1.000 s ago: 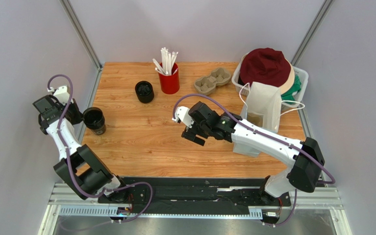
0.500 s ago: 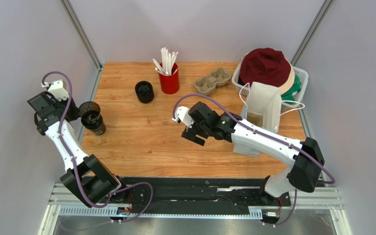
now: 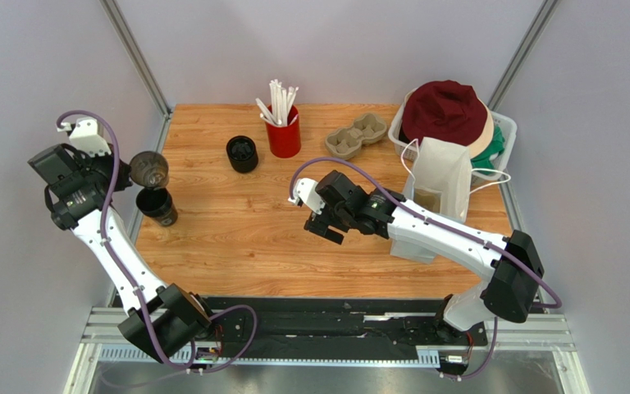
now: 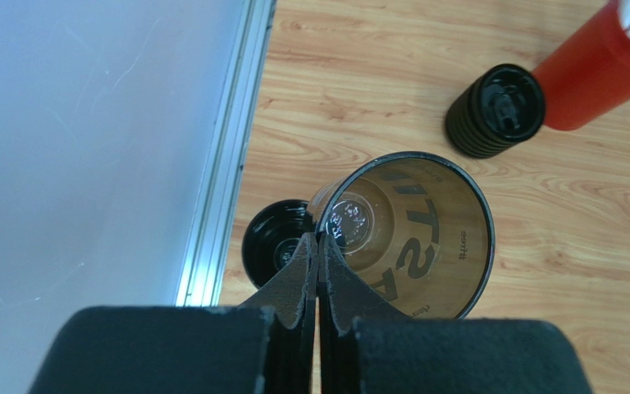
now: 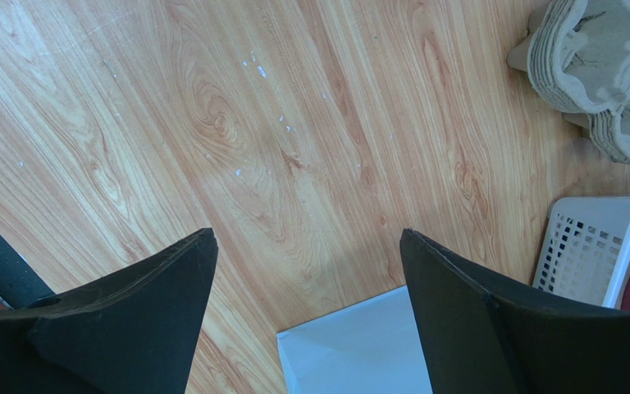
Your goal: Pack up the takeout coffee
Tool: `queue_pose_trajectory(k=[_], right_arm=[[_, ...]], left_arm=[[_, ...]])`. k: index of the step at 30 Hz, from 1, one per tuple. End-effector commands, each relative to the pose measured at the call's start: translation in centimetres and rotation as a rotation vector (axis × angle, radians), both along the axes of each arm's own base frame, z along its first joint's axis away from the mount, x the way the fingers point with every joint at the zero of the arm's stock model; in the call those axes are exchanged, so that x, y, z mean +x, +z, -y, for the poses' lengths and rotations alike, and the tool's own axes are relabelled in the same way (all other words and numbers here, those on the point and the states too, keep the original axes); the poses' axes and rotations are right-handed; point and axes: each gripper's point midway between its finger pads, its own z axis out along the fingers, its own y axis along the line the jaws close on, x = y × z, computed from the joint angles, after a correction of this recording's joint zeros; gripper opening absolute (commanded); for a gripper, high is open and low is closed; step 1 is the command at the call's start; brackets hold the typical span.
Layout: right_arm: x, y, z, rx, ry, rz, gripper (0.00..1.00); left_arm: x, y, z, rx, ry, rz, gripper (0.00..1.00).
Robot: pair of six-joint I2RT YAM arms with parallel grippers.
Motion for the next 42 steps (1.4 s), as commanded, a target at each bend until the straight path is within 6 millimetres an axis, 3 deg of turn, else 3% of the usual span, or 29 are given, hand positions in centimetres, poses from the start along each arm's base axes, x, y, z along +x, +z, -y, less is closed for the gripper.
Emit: queue_pose_trajectory(k=[1,6,9,14,18,19,26,31,36,42], right_arm=[[0.4,2.9,-0.5,0.086,-0.009,0.069,0.89],[1.8,6.3,1.2,0.164,-0.077,0.120,0.90],[3.2,9.2,3.1,0.242,-0.138,0.126,0.90],[2.9,12.4,5.9,0.301,-0.144,0.128,0.91],[1.2,12.1,5.9,0.333,-0.101,0.095,0.91],[1.0,11.6,6.1,0.330,-0.104,0.088,0.91],[1.3,7.9,7.0,0.246,-0.108,0.088,0.91],[1.0,6.7,6.9,0.233,-0.067,0.090,0.90],[1.4,5.3,7.5,0.202,-0.083,0.108,0.90],[1.6,4.1,7.6,0.182,-0.092,0.103,0.90]], left_arm=[[-0.9,4.2,3.2,0.020,-0.103,0.089,0.00],[-0.6,4.4,7.7,0.078,-0.229,0.078,0.00],[0.3,3.4,10.8,0.105,-0.313,0.041,0.00],[2.7,1.6,16.2,0.104,-0.480,-0.031,0.00],[4.5,-0.2,19.9,0.109,-0.590,-0.085,0.00],[4.7,-0.6,21.7,0.120,-0.637,-0.092,0.00],[6.9,-5.0,29.4,0.109,-0.847,-0.171,0.00],[7.3,-7.4,34.7,0.111,-0.973,-0.213,0.00],[7.8,-10.5,38.6,0.096,-1.047,-0.273,0.00],[6.7,-13.3,42.2,0.040,-1.129,-0.328,0.00]])
